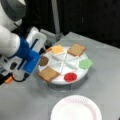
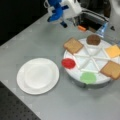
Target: Ingredient selection for cheeseburger or sandwich
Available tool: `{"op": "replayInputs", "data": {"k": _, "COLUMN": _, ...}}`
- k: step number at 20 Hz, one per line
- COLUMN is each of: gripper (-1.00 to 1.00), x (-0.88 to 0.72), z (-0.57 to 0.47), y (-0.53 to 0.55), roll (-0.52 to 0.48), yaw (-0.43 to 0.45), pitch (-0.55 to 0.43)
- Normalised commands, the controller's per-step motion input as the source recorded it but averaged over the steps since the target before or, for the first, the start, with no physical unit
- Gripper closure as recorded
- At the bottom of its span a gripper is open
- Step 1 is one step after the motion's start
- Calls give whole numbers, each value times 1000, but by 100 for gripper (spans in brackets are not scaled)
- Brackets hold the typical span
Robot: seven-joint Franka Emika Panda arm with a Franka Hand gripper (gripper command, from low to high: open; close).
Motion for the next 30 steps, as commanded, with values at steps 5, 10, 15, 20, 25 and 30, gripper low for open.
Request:
{"op": "replayInputs", "data": {"k": 5, "gripper": -100, "x": 168, "z": -175, "y": -108, "roll": 386, "yaw": 172, "pitch": -30}}
{"op": "replayInputs", "data": {"k": 10, "gripper": -100, "x": 136, "z": -201, "y": -161, "roll": 509, "yaw": 216, "pitch": 13}}
{"op": "replayInputs", "data": {"k": 15, "gripper": -100, "x": 131, "z": -274, "y": -333, "roll": 503, "yaw": 206, "pitch": 7}}
{"op": "replayInputs", "data": {"k": 20, "gripper": -100, "x": 220, "z": -249, "y": -396, "roll": 433, "yaw": 147, "pitch": 52}}
{"op": "replayInputs", "data": {"k": 25, "gripper": -100, "x": 334, "z": -129, "y": -325, "roll": 344, "yaw": 132, "pitch": 45}}
{"op": "replayInputs", "data": {"k": 30, "gripper": -100, "x": 393, "z": -181, "y": -237, "roll": 304, "yaw": 113, "pitch": -14}}
